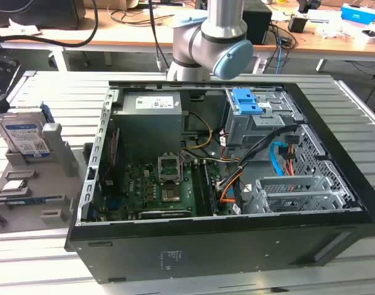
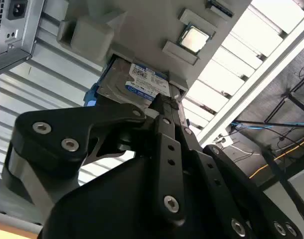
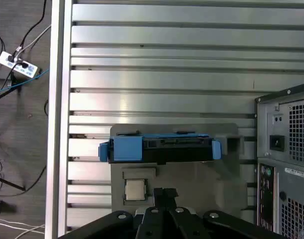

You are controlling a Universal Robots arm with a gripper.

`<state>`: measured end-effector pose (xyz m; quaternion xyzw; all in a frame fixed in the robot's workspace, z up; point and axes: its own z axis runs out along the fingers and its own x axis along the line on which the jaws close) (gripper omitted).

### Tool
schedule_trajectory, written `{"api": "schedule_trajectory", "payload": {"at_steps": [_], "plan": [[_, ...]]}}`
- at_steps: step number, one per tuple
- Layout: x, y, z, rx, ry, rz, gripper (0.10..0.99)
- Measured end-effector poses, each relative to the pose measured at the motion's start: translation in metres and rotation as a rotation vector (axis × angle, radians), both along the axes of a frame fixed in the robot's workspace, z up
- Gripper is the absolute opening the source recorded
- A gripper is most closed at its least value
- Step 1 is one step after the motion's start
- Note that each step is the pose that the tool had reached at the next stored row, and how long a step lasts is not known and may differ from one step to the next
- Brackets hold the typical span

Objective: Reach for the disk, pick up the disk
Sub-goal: 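Pick up the disk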

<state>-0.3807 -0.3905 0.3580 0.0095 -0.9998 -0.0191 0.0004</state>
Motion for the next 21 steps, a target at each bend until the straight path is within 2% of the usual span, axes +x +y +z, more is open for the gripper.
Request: {"api": "schedule_trajectory", "payload": {"at_steps": [1,2,3,5,7,14,18,21], "plan": [[0.0,0.0,0.0,0.0,0.0001,0.012,0.106],[0.0,0.0,0.0,0.0,0.0001,0.059,0.106],[0.0,0.0,0.0,0.0,0.0001,0.08,0.106],[0.0,0.0,0.0,0.0,0.0,0.101,0.106],[0.0,0.0001,0.0,0.0,0.0,0.145,0.106],[0.0,0.0001,0.0,0.0,0.0,0.217,0.106],[0.0,0.0001,0.0,0.0,0.0,0.292,0.106],[0.0,0.0001,0.0,0.0,0.0,0.321,0.106]]}}
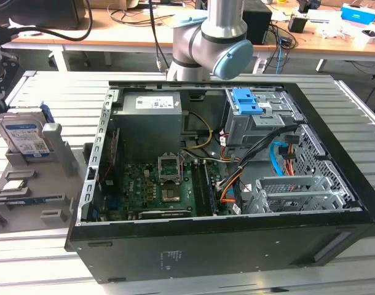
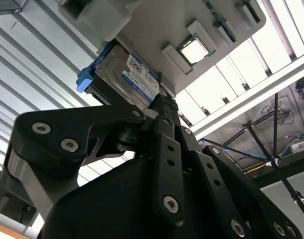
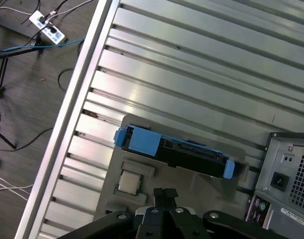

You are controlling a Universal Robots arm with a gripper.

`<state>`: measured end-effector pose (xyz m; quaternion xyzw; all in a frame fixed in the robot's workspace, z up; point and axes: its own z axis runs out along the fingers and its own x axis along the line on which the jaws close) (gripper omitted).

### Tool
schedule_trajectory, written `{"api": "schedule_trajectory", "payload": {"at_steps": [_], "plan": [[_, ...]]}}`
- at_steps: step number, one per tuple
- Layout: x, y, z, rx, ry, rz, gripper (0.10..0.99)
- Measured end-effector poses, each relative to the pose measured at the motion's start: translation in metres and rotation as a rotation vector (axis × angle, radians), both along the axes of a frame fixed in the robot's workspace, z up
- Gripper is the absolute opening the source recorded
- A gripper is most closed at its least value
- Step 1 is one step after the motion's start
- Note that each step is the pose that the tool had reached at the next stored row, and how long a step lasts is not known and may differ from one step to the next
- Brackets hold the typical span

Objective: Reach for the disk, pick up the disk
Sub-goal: 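Pick up the disk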

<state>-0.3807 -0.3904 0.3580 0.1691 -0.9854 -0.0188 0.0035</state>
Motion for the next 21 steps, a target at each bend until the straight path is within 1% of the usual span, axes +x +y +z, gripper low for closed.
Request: {"api": "schedule_trajectory", "payload": {"at_steps": [2,8,18,21], "plan": [[0.0,0.0,0.0,0.0,0.0,0.031,0.106],[0.0,0.0,0.0,0.0,0.0,0.095,0.106],[0.0,0.0,0.0,0.0,0.0,0.183,0.106],[0.0,0.0,0.0,0.0,0.0,0.221,0.106]]}}
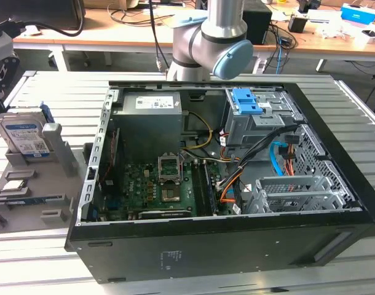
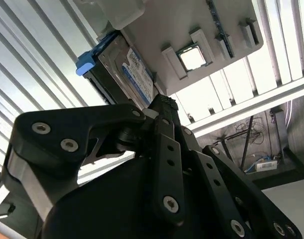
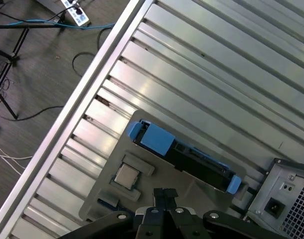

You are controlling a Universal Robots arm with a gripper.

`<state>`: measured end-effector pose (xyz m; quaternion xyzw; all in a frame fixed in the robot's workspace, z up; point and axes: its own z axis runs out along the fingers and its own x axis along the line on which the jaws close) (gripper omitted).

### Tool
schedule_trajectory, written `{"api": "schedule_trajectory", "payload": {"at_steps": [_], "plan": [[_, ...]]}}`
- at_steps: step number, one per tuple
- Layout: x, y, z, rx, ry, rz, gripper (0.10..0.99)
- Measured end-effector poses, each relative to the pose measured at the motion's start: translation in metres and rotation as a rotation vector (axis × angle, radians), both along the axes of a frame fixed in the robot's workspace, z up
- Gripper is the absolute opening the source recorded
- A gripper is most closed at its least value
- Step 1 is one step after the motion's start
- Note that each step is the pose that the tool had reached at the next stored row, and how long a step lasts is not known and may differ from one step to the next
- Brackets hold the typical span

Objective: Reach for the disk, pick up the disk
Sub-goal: 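Pick up the disk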

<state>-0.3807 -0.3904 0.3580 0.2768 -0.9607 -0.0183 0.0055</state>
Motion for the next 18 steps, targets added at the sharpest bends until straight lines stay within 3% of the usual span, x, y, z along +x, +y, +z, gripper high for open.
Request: {"api": "schedule_trajectory", "payload": {"at_steps": [18], "plan": [[0.0,0.0,0.0,0.0,0.0,0.184,0.106]]}}
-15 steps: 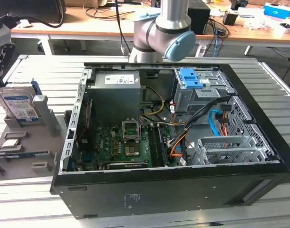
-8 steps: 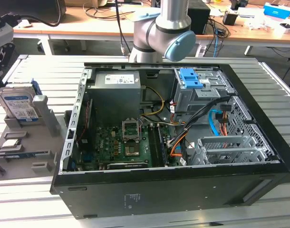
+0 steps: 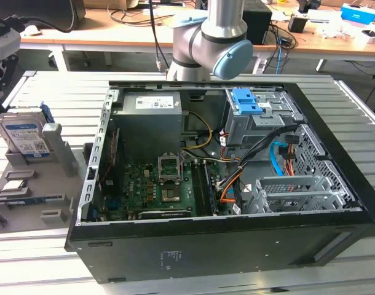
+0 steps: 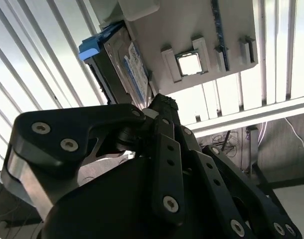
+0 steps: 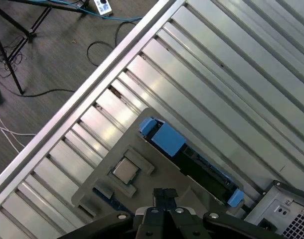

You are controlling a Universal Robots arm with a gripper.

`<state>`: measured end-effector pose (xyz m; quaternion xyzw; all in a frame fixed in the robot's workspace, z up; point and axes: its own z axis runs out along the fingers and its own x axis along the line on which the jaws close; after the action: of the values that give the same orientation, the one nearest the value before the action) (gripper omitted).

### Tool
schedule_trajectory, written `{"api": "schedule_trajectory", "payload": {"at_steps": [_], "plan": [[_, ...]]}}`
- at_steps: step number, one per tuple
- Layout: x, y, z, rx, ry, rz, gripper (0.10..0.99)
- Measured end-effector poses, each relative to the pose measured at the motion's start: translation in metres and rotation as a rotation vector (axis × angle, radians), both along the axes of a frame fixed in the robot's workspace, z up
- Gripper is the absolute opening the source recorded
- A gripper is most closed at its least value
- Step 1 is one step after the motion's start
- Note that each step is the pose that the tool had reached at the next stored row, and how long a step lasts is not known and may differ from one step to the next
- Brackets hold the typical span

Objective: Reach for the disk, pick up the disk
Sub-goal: 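Pick up the disk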

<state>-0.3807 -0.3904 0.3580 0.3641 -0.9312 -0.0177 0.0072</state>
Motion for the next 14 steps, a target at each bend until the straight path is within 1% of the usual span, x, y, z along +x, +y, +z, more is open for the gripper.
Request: {"api": "schedule_trajectory", "payload": {"at_steps": [9,11,12,14], "plan": [[0.0,0.0,0.0,0.0,-0.0001,0.089,0.106],[0.0,0.0,0.0,0.0,-0.0001,0.117,0.106],[0.0,0.0,0.0,0.0,0.0,0.14,0.106],[0.0,0.0,0.0,0.0,0.0,0.161,0.106]]}}
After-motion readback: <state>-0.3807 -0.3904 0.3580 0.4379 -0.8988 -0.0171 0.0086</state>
